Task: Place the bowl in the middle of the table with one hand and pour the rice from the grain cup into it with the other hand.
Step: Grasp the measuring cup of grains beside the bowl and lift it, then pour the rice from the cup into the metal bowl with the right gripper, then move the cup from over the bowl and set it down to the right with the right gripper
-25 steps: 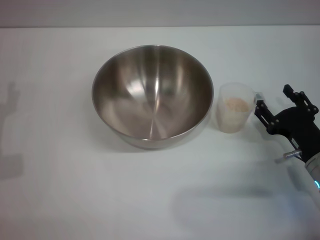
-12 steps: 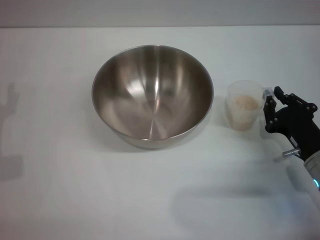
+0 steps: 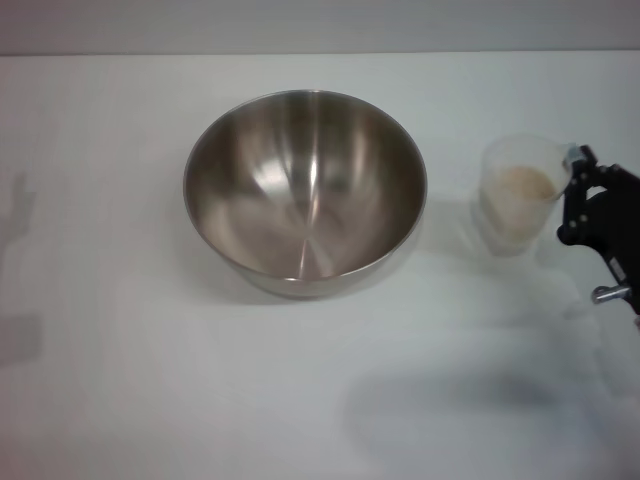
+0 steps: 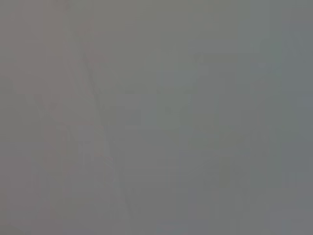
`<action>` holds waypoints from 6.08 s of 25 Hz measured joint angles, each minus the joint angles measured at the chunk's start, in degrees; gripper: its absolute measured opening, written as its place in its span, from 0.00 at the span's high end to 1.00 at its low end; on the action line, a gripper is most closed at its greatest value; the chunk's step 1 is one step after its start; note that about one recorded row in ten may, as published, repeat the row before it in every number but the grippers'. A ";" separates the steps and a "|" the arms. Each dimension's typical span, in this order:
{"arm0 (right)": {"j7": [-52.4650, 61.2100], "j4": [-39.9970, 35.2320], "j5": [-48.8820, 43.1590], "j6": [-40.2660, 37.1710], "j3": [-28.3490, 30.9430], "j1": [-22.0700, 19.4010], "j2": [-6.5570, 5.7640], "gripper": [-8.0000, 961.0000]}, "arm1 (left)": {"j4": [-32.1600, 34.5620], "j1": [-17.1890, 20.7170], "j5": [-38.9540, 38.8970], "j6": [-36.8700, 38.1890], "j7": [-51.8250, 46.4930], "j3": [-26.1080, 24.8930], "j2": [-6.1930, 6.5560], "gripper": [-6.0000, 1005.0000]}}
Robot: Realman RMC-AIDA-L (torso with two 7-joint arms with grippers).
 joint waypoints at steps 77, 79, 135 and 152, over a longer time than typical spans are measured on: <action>-132.44 13.90 -4.89 9.28 0.74 20.19 0.40 0.98 | 4.82 0.24 0.24 1.01 -16.43 6.98 -0.21 0.19; -133.84 13.92 -5.12 9.48 0.75 20.28 0.40 0.98 | 4.82 0.24 0.25 1.03 -16.54 7.05 -0.21 0.19; -8.62 3.04 -9.11 19.11 21.54 8.46 0.18 0.95 | 4.82 -0.02 0.61 1.13 -16.42 7.64 -0.20 0.19; -8.74 1.00 -14.86 26.32 21.61 11.95 0.17 0.90 | 4.68 -0.42 0.44 1.12 -16.42 8.47 -0.22 0.19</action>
